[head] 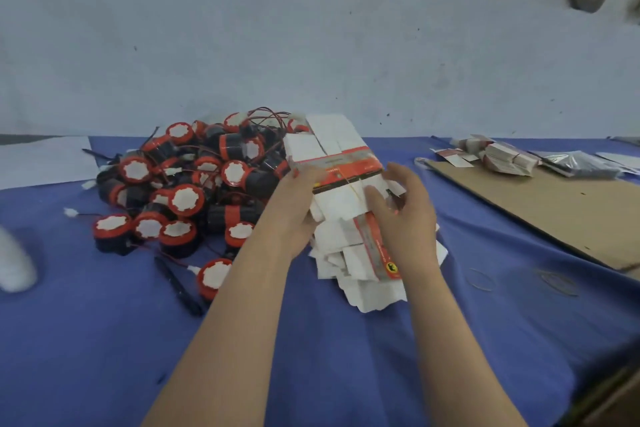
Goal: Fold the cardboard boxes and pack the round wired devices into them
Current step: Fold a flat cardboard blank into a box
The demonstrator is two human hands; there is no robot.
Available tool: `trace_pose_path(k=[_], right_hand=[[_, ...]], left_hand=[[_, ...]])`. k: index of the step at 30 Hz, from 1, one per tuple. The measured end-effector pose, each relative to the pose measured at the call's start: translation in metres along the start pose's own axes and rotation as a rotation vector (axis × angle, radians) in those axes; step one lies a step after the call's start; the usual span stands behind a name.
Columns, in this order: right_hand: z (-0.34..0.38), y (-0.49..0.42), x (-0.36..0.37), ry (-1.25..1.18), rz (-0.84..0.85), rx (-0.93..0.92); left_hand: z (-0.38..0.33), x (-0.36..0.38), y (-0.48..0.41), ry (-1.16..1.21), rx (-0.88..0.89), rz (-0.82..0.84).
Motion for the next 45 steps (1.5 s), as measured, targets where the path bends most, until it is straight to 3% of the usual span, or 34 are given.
trace_pose_path(k=[2, 6, 9, 13, 17, 20, 24, 27, 32, 35, 38, 41, 43, 45], right_hand=[[0.027, 0.012, 0.030, 0.010, 0.096, -0.117], [0.063, 0.044, 0.094, 0.299, 0.137, -0.262], [0.087, 0.075, 0.139, 0.319, 0.206, -0.332], [0.085, 0.098, 0.190, 0.508, 0.388, -0.339], [0.078, 0.097, 0.189, 0.502, 0.351, -0.290], [0.075, 0.093, 0.176, 0.340, 0.290, -0.267], [0.070, 0.093, 0.171, 0.121, 0.368, -0.215], [0.073, 0.099, 0.181, 0.274, 0.457, -0.275], [0.080, 0.093, 0.174, 0.444, 0.321, -0.295], [0.076, 0.093, 0.168, 0.309, 0.277, -0.278], [0.062, 0.084, 0.156, -0.134, 0.278, -0.058], [0.062, 0.081, 0.163, -0.569, 0.530, 0.155], [0.080, 0.089, 0.167, -0.467, 0.736, 0.078], [0.105, 0.082, 0.151, -0.397, 0.704, -0.039]], left_hand=[[-0.019, -0.021, 0.013, 0.043, 0.087, -0.023], [-0.058, -0.091, 0.045, -0.237, 0.369, -0.242], [-0.074, -0.127, 0.065, -0.400, 0.492, -0.327], [-0.067, -0.153, 0.073, -0.632, 0.485, -0.337], [-0.060, -0.159, 0.076, -0.718, 0.519, -0.316], [-0.058, -0.153, 0.075, -0.742, 0.549, -0.288], [-0.056, -0.155, 0.076, -0.680, 0.545, -0.280], [-0.056, -0.152, 0.076, -0.651, 0.540, -0.262], [-0.050, -0.140, 0.077, -0.724, 0.512, -0.243], [-0.052, -0.139, 0.080, -0.731, 0.552, -0.229], [-0.057, -0.148, 0.080, -0.748, 0.595, -0.284], [-0.063, -0.148, 0.084, -0.834, 0.640, -0.323], [-0.060, -0.142, 0.085, -0.858, 0.637, -0.290], [-0.054, -0.134, 0.085, -0.882, 0.638, -0.234]])
Point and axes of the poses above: each hand's wrist, its own y-axis away from the middle knuckle, its own x-axis out of the palm, z = x × y, the point moved 10 cm from there along -y, towards the middle knuckle, and after that the axes turned 13 degrees about y, right-handed, at the moved point
